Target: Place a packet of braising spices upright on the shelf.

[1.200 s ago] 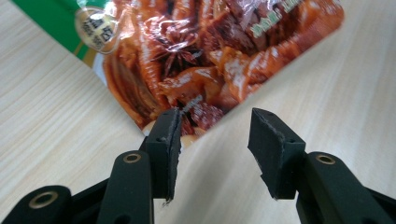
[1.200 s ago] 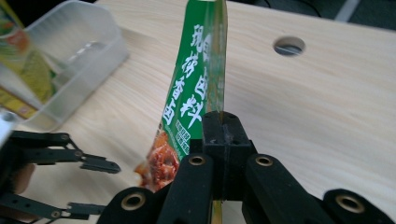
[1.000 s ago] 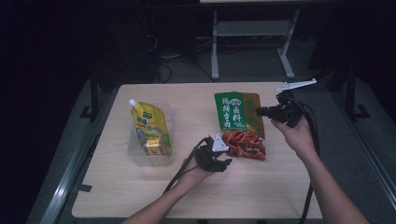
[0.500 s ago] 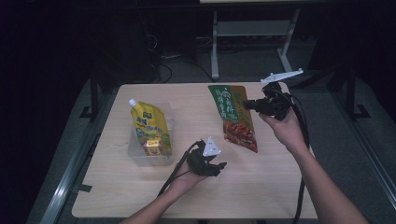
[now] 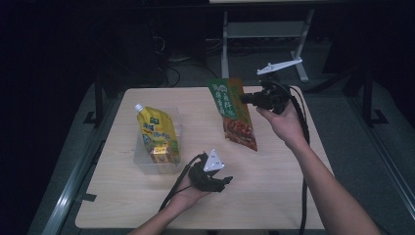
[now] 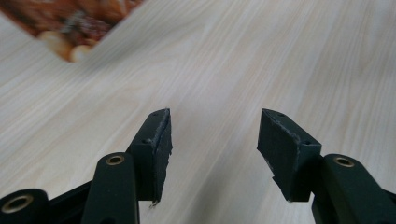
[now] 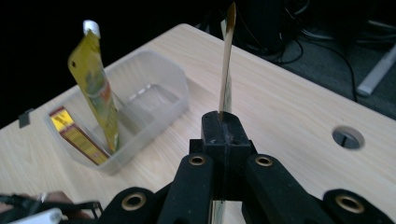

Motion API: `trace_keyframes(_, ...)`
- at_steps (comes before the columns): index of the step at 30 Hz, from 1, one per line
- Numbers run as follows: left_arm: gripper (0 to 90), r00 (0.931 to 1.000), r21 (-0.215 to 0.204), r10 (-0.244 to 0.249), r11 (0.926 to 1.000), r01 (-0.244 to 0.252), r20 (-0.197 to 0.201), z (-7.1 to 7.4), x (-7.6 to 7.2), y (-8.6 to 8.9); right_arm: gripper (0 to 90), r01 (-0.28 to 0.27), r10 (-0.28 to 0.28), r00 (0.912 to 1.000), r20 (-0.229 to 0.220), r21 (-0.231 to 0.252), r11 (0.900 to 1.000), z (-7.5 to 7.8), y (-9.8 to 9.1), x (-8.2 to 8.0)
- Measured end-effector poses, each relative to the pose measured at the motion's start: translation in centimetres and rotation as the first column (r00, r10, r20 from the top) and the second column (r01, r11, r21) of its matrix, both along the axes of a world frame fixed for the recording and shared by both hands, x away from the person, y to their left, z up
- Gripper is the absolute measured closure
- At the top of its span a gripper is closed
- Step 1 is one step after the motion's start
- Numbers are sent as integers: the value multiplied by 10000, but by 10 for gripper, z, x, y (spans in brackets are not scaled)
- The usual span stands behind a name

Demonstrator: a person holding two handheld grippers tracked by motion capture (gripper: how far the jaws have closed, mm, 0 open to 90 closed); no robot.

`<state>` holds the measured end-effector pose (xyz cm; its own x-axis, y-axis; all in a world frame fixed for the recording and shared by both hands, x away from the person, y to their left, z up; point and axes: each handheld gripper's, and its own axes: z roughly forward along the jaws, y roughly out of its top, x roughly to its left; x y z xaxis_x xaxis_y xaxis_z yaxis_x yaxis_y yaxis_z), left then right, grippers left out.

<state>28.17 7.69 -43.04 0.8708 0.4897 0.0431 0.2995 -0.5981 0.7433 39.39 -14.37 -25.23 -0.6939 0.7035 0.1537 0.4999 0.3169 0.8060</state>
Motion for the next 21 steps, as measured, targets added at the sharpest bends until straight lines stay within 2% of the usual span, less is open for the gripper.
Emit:
trace_keyframes(2,435,10000,-150,72,9999,-72,-45,-2,-2,3,900,-137,136,9999,55,23,9999,5,9,2)
trace_keyframes(10,432,9998,-279,176,9994,-180,-131,-5,-9,16,900,-758,757,9963,401,3,9971,23,51,13)
trace_keyframes(21,430,9997,-314,132,9994,-139,-220,-8,-14,27,900,-1451,1435,9859,857,131,9893,47,117,36)
